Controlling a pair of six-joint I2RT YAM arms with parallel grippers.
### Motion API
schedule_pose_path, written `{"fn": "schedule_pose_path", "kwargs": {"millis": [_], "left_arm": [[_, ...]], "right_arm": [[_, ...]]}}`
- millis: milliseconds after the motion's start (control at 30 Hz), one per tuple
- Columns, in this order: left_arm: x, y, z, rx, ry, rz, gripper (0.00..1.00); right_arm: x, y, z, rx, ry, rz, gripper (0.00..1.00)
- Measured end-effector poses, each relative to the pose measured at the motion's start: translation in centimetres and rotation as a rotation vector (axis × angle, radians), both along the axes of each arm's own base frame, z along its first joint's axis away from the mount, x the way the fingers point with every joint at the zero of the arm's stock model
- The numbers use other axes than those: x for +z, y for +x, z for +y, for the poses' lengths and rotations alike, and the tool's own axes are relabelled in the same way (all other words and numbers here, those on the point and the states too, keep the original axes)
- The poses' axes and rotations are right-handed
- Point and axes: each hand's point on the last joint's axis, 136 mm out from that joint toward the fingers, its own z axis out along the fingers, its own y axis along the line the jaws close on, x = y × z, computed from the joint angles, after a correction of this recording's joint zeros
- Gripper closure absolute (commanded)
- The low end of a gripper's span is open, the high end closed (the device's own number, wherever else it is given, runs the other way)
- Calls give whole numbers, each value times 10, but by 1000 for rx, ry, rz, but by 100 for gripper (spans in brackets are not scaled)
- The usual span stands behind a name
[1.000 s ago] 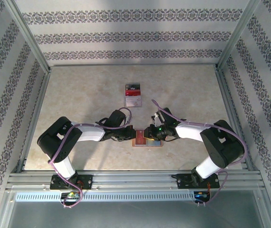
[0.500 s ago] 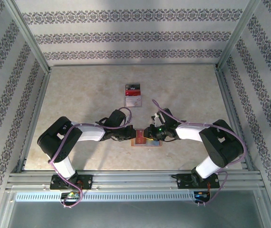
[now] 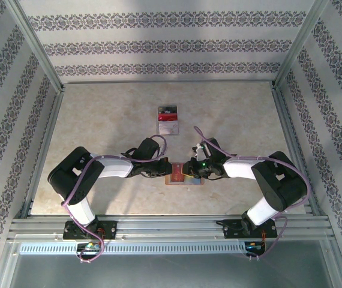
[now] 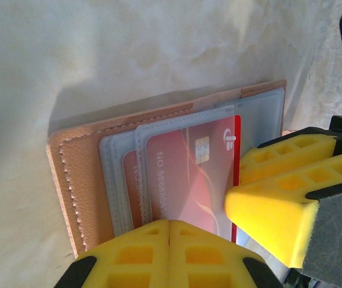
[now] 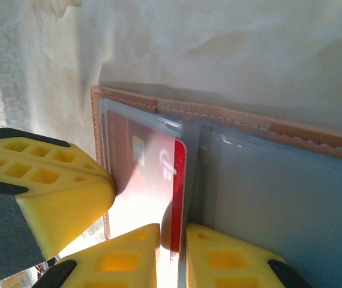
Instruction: Take the credit cards out of the card holder
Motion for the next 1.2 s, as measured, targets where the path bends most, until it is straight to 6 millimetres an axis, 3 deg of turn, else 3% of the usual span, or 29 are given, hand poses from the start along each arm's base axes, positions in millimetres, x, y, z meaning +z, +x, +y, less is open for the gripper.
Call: {"fn": "schedule_pose_path", "kwargs": {"millis": [400, 1200], "left_arm": [[0, 1, 0, -7, 14, -5, 100], [-1, 3, -1, -12, 20, -1, 100]], "right_arm": [[3, 0, -2, -9, 51, 7, 96], [7, -2, -8, -12, 108, -20, 95]]}}
